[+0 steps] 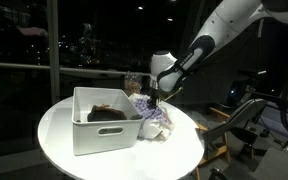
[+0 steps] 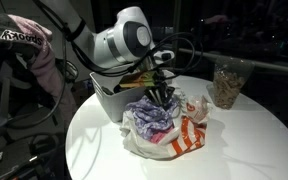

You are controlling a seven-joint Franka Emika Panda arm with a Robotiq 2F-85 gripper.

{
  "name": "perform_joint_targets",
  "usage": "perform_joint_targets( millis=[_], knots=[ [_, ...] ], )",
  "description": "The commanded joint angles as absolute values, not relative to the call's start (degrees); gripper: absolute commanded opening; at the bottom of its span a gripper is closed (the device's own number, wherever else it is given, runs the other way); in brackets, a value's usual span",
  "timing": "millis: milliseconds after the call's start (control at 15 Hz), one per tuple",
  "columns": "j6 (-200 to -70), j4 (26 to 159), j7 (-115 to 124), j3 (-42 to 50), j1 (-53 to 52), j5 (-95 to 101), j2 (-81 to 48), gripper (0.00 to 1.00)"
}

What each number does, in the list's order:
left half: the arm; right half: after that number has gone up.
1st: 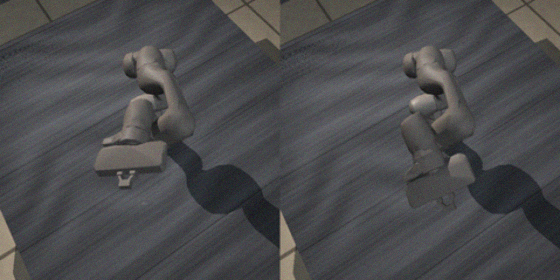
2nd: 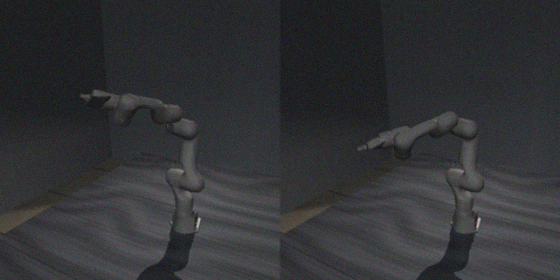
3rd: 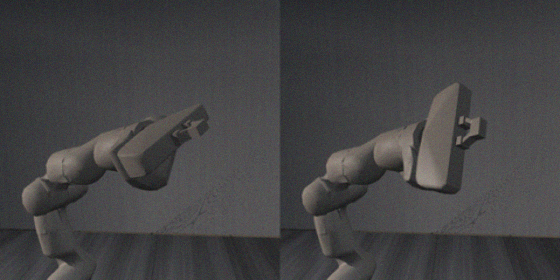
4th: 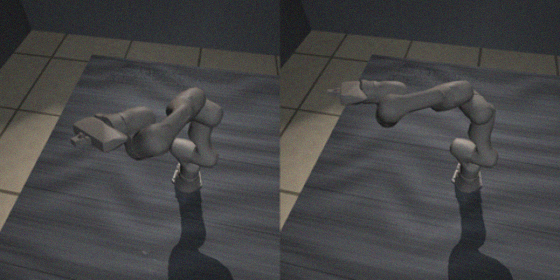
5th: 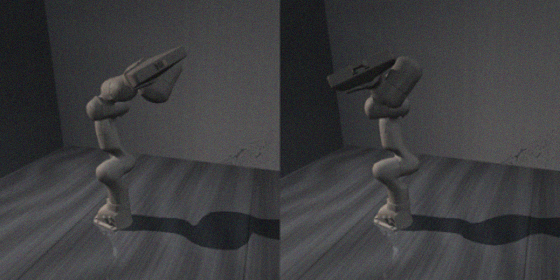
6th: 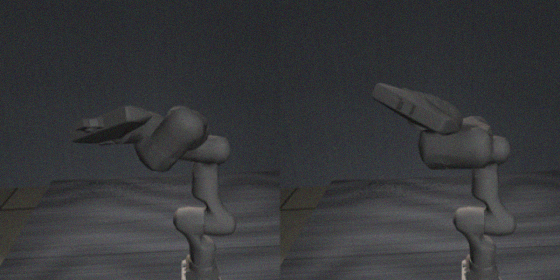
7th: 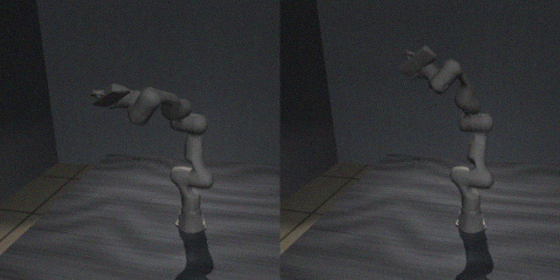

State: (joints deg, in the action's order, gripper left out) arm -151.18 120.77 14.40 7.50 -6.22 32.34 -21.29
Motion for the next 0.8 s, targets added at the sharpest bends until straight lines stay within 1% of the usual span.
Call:
perform_joint_targets(
  millis=[0, 200, 267, 333, 400, 533, 667, 733],
  knots=[
    [-147.07, 114.55, 19.12, 10.60, -8.38, 34.44, -28.67, 0.02],
    [-145.11, 112.23, 18.71, 10.17, -8.08, 31.82, -31.83, 0.02],
    [-144.06, 111.36, 19.34, 10.85, -8.81, 32.51, -32.22, 0.22],
    [-142.90, 110.74, 19.16, 10.97, -9.05, 32.70, -32.02, 0.32],
    [-140.95, 110.73, 17.87, 10.70, -9.01, 32.67, -30.54, 0.38],
    [-134.23, 109.89, 21.13, 14.08, -12.65, 39.85, -27.89, 0.54],
    [-128.61, 109.59, 22.83, 13.70, -13.65, 44.60, -24.49, 0.68],
    [-127.00, 109.54, 22.82, 12.07, -12.89, 44.66, -22.74, 0.76]
  ],
)
